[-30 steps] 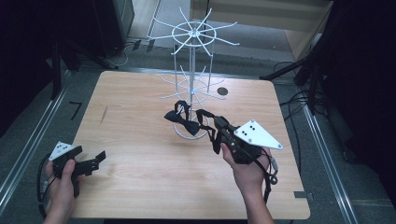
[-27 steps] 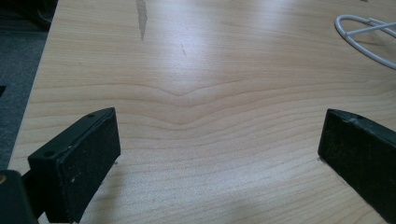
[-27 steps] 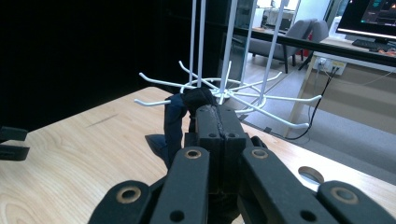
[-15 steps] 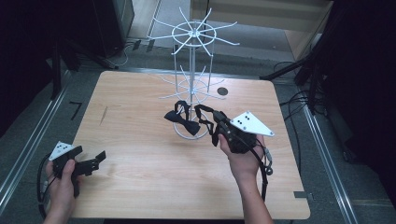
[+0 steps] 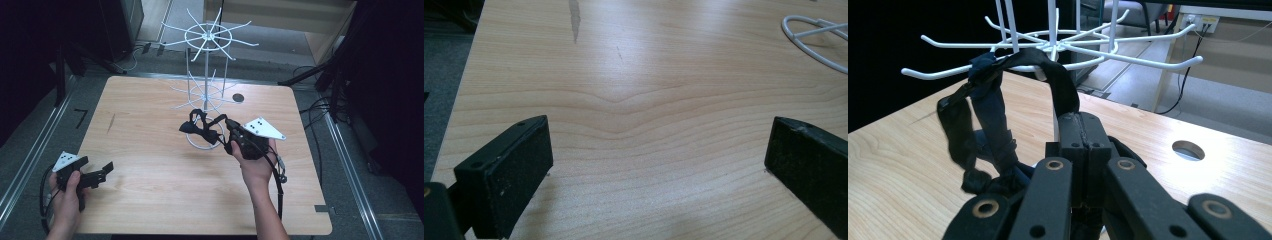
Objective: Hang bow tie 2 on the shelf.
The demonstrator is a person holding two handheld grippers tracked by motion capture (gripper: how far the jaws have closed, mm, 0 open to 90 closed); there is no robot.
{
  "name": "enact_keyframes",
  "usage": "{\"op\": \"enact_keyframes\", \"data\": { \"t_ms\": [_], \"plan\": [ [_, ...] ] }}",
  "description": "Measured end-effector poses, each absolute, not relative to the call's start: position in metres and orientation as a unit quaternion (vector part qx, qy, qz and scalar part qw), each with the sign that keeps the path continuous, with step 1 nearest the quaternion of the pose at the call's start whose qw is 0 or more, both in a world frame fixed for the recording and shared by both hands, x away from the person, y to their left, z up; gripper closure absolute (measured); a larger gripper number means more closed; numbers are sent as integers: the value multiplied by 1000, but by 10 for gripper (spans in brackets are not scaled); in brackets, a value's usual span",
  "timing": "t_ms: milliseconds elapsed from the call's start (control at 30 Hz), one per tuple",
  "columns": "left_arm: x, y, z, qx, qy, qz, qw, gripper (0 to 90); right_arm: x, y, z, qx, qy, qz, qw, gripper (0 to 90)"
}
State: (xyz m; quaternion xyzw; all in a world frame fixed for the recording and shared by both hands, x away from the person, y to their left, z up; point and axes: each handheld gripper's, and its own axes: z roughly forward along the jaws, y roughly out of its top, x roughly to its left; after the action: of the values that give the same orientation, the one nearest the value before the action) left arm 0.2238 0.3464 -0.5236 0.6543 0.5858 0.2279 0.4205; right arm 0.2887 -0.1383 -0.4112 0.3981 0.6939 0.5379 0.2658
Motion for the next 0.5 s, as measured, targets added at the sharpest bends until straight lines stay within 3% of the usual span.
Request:
{"op": "enact_keyframes", "data": {
  "t_ms": [500],
  "plan": [
    [224, 347, -524, 655, 586, 227, 421, 0, 295, -133, -406, 406, 682, 550, 260, 900]
  ]
}}
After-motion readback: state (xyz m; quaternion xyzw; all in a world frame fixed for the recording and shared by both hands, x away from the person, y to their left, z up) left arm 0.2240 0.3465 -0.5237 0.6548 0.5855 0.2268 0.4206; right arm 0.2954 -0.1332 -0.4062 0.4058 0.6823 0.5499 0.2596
